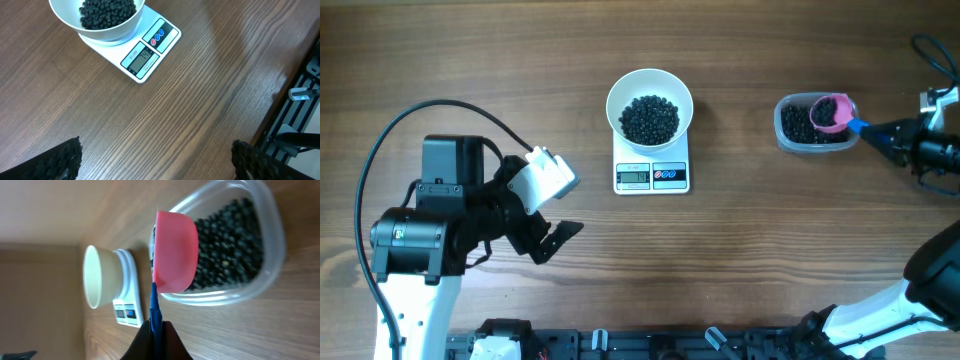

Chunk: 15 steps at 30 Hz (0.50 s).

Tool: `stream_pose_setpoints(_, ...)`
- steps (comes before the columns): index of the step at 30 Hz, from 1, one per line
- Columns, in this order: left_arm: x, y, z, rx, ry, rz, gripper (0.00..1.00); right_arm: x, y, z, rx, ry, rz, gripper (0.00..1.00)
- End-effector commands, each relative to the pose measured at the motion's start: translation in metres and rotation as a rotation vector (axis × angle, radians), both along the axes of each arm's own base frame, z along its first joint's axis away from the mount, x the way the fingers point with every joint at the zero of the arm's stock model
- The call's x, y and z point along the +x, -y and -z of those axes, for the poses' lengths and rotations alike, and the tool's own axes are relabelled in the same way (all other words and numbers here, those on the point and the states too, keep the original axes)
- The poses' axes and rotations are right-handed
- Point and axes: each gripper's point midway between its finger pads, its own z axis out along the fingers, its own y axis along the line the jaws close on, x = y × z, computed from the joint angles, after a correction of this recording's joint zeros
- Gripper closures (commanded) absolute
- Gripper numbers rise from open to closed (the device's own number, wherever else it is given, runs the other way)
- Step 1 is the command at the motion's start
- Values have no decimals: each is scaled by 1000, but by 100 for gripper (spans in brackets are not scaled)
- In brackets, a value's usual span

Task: Scoop item into bowl and weigh 150g on scale
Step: 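Lift the filled scoop and carry it left over the white bowl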

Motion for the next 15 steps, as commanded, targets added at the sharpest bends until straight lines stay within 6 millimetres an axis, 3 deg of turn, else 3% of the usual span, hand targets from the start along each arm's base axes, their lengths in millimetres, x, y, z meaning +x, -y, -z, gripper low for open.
stream_pose_setpoints(1,2,1,-7,5,34,22,0,9,-10,-21,130,114,-7,96)
stream_pose_setpoints(9,2,1,-7,5,34,22,0,16,-21,-41,223,197,-18,95)
stream_pose_setpoints(15,2,1,-7,5,34,22,0,24,-51,-45,241,213,-99,96)
